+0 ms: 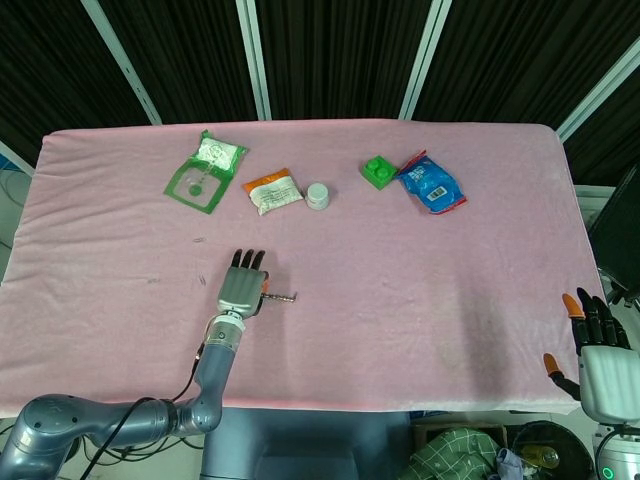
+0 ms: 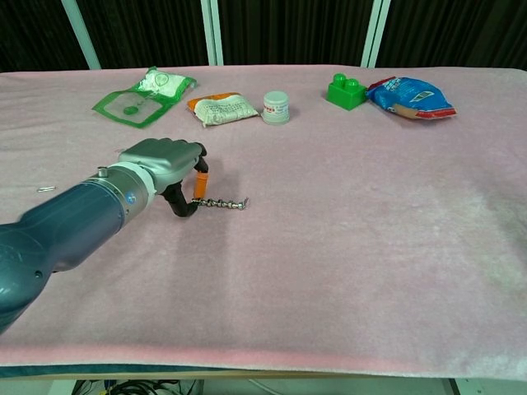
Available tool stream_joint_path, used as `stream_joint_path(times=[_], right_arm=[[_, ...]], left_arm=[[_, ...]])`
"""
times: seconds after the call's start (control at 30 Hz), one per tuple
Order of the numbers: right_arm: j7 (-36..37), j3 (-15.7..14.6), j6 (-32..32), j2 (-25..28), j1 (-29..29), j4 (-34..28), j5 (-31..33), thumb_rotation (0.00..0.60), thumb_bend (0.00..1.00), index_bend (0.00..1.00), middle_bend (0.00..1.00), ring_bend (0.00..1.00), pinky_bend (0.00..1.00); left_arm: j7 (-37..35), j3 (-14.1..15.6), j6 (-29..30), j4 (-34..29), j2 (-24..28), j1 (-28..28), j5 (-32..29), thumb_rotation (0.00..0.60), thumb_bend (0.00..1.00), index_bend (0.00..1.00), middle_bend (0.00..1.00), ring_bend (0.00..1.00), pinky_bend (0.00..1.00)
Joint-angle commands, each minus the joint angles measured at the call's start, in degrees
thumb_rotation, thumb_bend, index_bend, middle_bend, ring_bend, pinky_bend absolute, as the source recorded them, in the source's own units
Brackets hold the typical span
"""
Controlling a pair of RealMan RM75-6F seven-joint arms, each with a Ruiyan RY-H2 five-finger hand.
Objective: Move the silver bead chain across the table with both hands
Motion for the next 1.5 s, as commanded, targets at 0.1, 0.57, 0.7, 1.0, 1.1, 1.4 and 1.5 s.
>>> stream_joint_path(times=[0.1,0.57,0.7,1.0,1.1,1.4,1.5], right_arm=[[0.02,0.01,0.09,0.02,-0.03,-0.11,-0.09,0.600,0.20,0.01,0.00,0.00,0.17],[0.05,0.02,-0.02,0.08,0.01,-0.33,-0.17,0.600,0.20,0.01,0.00,0.00,0.17],[0.14,0.04,0.10,0.14,-0.02,-0.45,-0.27,0.600,0.20,0.01,0.00,0.00,0.17],[-0.32,-0.12,0.09,-0.06,0.03,-0.60,-0.69,0.600,0.20,0.01,0.00,0.00,0.17],[-0.44,-0.11,0.05,-0.10,0.03,-0.65,-0.63,0.600,0.20,0.01,0.00,0.00,0.17],[-0.20,0.06,0.17,-0.07,-0.01,-0.64,-0.47,0.600,0.20,0.01,0.00,0.00,0.17],[-0.19,0.07,0.25,-0.08,-0.03,-0.72,-0.54,0.600,0.20,0.01,0.00,0.00,0.17]], left_arm=[[0.08,0.07,-0.02,0.19,-0.04,0.13,-0.02,0.600,0.34,0.56,0.08,0.00,0.00],[-0.80,-0.25,-0.52,0.97,-0.21,0.19,1.09,0.600,0.37,0.58,0.08,0.00,0.00],[-0.87,-0.34,-0.14,-0.06,0.68,0.30,1.89,0.600,0.37,0.59,0.08,0.00,0.00],[0.90,0.34,1.26,-2.89,3.46,0.37,3.74,0.600,0.37,0.59,0.08,0.00,0.00],[1.18,0.39,1.17,-3.77,4.52,0.42,3.86,0.600,0.37,0.59,0.08,0.00,0.00],[4.46,1.70,2.40,-6.31,8.55,-0.12,6.52,0.600,0.37,0.59,0.08,0.00,0.00],[4.82,1.91,2.42,-7.53,9.98,-0.12,7.04,0.600,0.37,0.59,0.08,0.00,0.00]])
